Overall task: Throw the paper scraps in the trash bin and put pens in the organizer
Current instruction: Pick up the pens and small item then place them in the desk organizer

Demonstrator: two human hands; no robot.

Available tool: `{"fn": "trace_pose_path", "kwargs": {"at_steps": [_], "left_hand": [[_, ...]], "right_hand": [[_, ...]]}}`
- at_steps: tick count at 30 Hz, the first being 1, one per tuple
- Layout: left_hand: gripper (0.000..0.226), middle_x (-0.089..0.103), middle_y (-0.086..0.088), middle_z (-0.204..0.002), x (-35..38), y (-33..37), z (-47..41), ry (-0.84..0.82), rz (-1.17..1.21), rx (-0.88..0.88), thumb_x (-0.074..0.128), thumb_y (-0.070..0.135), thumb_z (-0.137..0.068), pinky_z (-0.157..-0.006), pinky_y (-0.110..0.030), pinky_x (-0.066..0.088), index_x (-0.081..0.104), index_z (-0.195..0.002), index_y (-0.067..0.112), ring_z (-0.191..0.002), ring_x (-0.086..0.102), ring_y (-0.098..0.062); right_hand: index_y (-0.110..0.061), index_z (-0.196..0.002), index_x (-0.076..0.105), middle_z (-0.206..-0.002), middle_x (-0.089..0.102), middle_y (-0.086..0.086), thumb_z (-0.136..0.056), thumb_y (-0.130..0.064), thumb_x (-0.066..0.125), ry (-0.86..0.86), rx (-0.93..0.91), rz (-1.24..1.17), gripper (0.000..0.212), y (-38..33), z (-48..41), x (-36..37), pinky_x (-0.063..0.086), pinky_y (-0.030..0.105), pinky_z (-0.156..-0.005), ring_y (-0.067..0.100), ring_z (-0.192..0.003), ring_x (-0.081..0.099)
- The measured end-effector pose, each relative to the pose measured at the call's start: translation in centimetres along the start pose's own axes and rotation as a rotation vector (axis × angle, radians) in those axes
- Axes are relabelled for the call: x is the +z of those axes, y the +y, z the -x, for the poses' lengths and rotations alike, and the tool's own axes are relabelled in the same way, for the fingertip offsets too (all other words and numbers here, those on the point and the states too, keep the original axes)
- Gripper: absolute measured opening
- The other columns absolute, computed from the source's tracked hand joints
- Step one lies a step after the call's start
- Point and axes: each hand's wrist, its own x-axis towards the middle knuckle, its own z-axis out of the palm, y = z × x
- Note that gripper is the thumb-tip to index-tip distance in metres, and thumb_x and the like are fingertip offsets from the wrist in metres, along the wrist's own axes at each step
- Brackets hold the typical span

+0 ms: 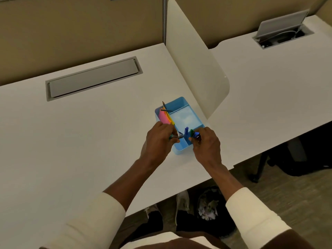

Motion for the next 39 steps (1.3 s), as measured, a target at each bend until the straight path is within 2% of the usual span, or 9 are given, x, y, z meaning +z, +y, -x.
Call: {"fn": "trace_pose_path", "kwargs": {"at_steps": [4,6,11,14,16,19,24,32,39], "left_hand": [[0.024,0.076,-0.006,-0.108,0.1,-0.7,-0.8,-0.151,-0.231,0.202,0.084,0.008,-0.085,-0.077,-0.03,0.053,0.074,-0.106,0.014,-0.1,0.066,-0.026],[0.03,0.074,-0.005,-0.114,0.1,-0.9,-1.1,-0.196,-0.299,0.275,0.083,0.005,-0.085,-0.081,-0.034,0.057,0.072,-0.111,0.015,-0.105,0.063,-0.025],[0.038,0.069,-0.006,-0.12,0.7,-0.7,-1.4,-0.249,-0.357,0.342,0.088,0.002,-0.079,-0.084,-0.036,0.059,0.074,-0.111,0.015,-0.111,0.061,-0.027],[0.038,0.064,-0.006,-0.128,1.6,-0.3,-1.2,-0.29,-0.347,0.294,0.082,0.005,-0.086,-0.091,-0.034,0.056,0.072,-0.121,0.017,-0.119,0.057,-0.025],[0.043,0.066,-0.007,-0.125,2.2,-0.3,-1.0,-0.275,-0.269,0.216,0.08,0.003,-0.086,-0.09,-0.035,0.057,0.067,-0.126,0.013,-0.112,0.059,-0.025],[0.043,0.065,-0.008,-0.117,2.9,0.0,-0.6,-0.22,-0.142,0.094,0.08,0.005,-0.085,-0.083,-0.037,0.059,0.063,-0.124,0.011,-0.098,0.062,-0.025],[0.043,0.063,-0.003,-0.117,3.5,0.4,-0.4,-0.151,-0.025,-0.074,0.083,0.013,-0.085,-0.084,-0.034,0.06,0.057,-0.12,0.015,-0.097,0.063,-0.019],[0.055,0.063,0.003,-0.13,4.3,0.7,-0.8,-0.166,-0.212,-0.231,0.086,0.028,-0.08,-0.09,-0.022,0.038,0.057,-0.127,0.028,-0.119,0.051,-0.019],[0.041,0.065,0.003,-0.129,5.2,0.9,-0.3,-0.128,-0.192,-0.303,0.083,0.031,-0.085,-0.096,-0.027,0.041,0.064,-0.121,0.026,-0.126,0.049,-0.02]], "right_hand": [[-0.004,-0.115,0.07,-0.116,0.07,0.015,-0.092,-0.017,0.078,-0.056,-0.021,-0.018,0.028,0.6,-0.8,0.2,0.05,0.027,-0.085,0.029,-0.107,0.065],[-0.003,-0.11,0.07,-0.114,0.068,0.015,-0.092,-0.015,0.077,-0.062,-0.029,-0.023,0.023,0.8,-1.2,0.3,0.048,0.024,-0.082,0.029,-0.104,0.065],[-0.004,-0.106,0.068,-0.109,0.065,0.016,-0.092,-0.017,0.077,-0.075,-0.019,-0.03,0.021,0.9,-1.9,0.4,0.05,0.022,-0.078,0.025,-0.093,0.067],[-0.005,-0.104,0.068,-0.106,0.063,0.015,-0.093,-0.017,0.076,-0.093,-0.034,-0.026,0.018,1.2,-2.1,0.2,0.057,0.028,-0.08,0.026,-0.091,0.066],[-0.005,-0.104,0.068,-0.107,0.063,0.014,-0.093,-0.017,0.076,-0.107,-0.047,-0.025,0.018,1.3,-2.2,0.1,0.06,0.031,-0.083,0.025,-0.092,0.066],[-0.007,-0.109,0.067,-0.112,0.062,0.012,-0.092,-0.015,0.077,-0.159,-0.049,-0.012,0.021,1.2,-2.3,-0.1,0.06,0.032,-0.09,0.024,-0.098,0.066],[-0.009,-0.109,0.066,-0.111,0.063,0.012,-0.089,-0.011,0.079,-0.2,-0.054,0.003,0.024,1.2,-2.6,-0.5,0.053,0.026,-0.082,0.024,-0.096,0.065],[-0.008,-0.111,0.067,-0.111,0.064,0.012,-0.086,-0.011,0.082,-0.227,-0.074,-0.009,0.03,1.5,-2.9,-0.6,0.056,0.028,-0.086,0.024,-0.098,0.065],[-0.008,-0.11,0.068,-0.112,0.066,0.012,-0.085,-0.012,0.083,-0.231,-0.124,-0.063,0.03,2.5,-2.9,-0.6,0.05,0.021,-0.086,0.023,-0.099,0.065]]}}
